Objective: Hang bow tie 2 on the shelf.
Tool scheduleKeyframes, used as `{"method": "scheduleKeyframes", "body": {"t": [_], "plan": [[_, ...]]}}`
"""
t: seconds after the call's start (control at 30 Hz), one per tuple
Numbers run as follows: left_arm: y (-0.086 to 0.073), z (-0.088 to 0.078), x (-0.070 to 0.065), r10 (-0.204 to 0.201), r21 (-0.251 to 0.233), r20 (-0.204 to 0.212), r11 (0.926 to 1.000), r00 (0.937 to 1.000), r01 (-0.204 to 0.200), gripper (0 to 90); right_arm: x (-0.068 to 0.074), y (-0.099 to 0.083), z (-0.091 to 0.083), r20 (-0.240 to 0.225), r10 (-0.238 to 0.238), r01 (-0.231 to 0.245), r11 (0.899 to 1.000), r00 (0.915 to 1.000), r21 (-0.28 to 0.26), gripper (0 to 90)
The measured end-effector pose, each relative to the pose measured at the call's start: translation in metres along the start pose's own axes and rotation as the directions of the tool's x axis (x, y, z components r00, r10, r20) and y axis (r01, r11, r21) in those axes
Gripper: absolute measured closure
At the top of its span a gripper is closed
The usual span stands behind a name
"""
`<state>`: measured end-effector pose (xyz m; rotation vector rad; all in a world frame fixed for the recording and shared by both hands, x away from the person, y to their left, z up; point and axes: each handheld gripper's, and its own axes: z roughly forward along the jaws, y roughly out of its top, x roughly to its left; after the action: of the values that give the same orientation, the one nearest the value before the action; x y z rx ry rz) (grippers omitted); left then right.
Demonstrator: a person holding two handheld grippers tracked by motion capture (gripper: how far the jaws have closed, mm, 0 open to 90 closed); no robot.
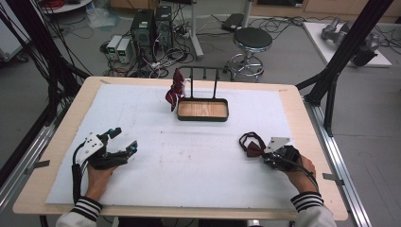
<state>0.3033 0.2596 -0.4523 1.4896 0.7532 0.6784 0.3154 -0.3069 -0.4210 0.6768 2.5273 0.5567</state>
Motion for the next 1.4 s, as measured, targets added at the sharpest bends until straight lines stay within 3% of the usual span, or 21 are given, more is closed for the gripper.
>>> {"method": "scheduleKeyframes", "body": {"t": [0.23, 0.4, 0.5, 0.53, 0.7, 0.73, 0.77, 0.8, 0.9, 0.93, 1.1, 1.17, 1.2, 1.23, 1.3, 1.37, 1.4], "plan": [[0.0, 0.0, 0.0, 0.001, -0.001, -0.002, 1.0, 1.0, -0.001, 15.1, 0.001, 0.001, -0.006, 0.012, 0.044, -0.043, 0.996, 0.999, -0.084, 76.7], [0.0, 0.0, -0.001, 0.0, 0.001, -0.007, 1.0, 1.0, 0.0, 15.1, -0.003, 0.001, -0.013, -0.005, 0.128, -0.126, 0.971, 0.9918, -0.202, 76.6], [0.0, 0.001, -0.001, 0.0, 0.001, -0.008, 1.0, 1.0, 0.0, 15.2, -0.002, 0.002, -0.016, 0.008, 0.134, -0.128, 0.964, 0.991, -0.234, 76.7], [0.0, 0.001, -0.001, -0.001, 0.001, -0.008, 1.0, 1.0, 0.001, 15.2, -0.002, 0.003, -0.018, 0.006, 0.153, -0.145, 0.953, 0.9883, -0.266, 76.8], [0.0, 0.001, -0.001, 0.0, 0.002, -0.009, 1.0, 1.0, 0.0, 15.2, -0.005, 0.004, -0.022, -0.012, 0.215, -0.206, 0.917, 0.9765, -0.342, 76.9], [0.0, 0.001, -0.001, 0.0, 0.002, -0.009, 1.0, 1.0, 0.0, 15.2, -0.005, 0.004, -0.022, -0.012, 0.215, -0.206, 0.917, 0.9765, -0.342, 76.9], [0.0, 0.001, -0.001, 0.001, 0.002, -0.01, 1.0, 1.0, -0.001, 15.2, -0.006, 0.005, -0.024, -0.02, 0.233, -0.223, 0.902, 0.9723, -0.368, 76.9], [0.0, 0.001, -0.001, 0.0, 0.001, -0.01, 1.0, 1.0, 0.0, 15.2, -0.006, 0.005, -0.024, -0.02, 0.233, -0.223, 0.902, 0.9723, -0.368, 76.9], [0.0, 0.001, -0.001, 0.0, 0.002, -0.01, 1.0, 1.0, 0.0, 15.2, -0.006, 0.006, -0.026, -0.039, 0.259, -0.252, 0.879, 0.9652, -0.404, 76.9], [0.0, 0.001, -0.001, 0.0, 0.002, -0.009, 1.0, 1.0, 0.0, 15.2, -0.006, 0.007, -0.027, -0.048, 0.271, -0.265, 0.865, 0.9613, -0.425, 76.9], [0.0, 0.001, -0.001, 0.001, 0.003, -0.011, 1.0, 0.9999, -0.001, 15.2, -0.006, 0.009, -0.029, -0.047, 0.296, -0.283, 0.839, 0.954, -0.465, 76.9], [0.0, 0.001, -0.001, 0.002, 0.003, -0.011, 1.0, 0.9999, -0.002, 15.2, -0.006, 0.011, -0.03, -0.058, 0.309, -0.297, 0.822, 0.9494, -0.487, 76.9], [0.0, 0.001, -0.001, 0.001, 0.003, -0.012, 1.0, 0.9999, -0.001, 15.2, -0.006, 0.012, -0.03, -0.068, 0.316, -0.306, 0.807, 0.9464, -0.505, 76.9], [0.0, 0.001, -0.001, 0.0, 0.002, -0.012, 1.0, 0.9999, 0.0, 15.2, -0.006, 0.012, -0.03, -0.068, 0.316, -0.306, 0.807, 0.9464, -0.505, 76.9], [0.0, 0.001, -0.001, 0.001, 0.002, -0.013, 1.0, 0.9999, -0.001, 15.2, -0.005, 0.014, -0.03, -0.083, 0.325, -0.319, 0.792, 0.942, -0.521, 76.9], [0.0, 0.001, -0.001, 0.0, 0.002, -0.013, 1.0, 0.9999, 0.0, 15.2, -0.004, 0.017, -0.029, -0.085, 0.323, -0.318, 0.789, 0.9426, -0.526, 76.9], [0.0, 0.001, -0.001, 0.003, -0.001, -0.016, 1.0, 0.9999, -0.003, 15.2, -0.003, 0.02, -0.029, -0.09, 0.33, -0.326, 0.78, 0.9395, -0.534, 76.9]]}}
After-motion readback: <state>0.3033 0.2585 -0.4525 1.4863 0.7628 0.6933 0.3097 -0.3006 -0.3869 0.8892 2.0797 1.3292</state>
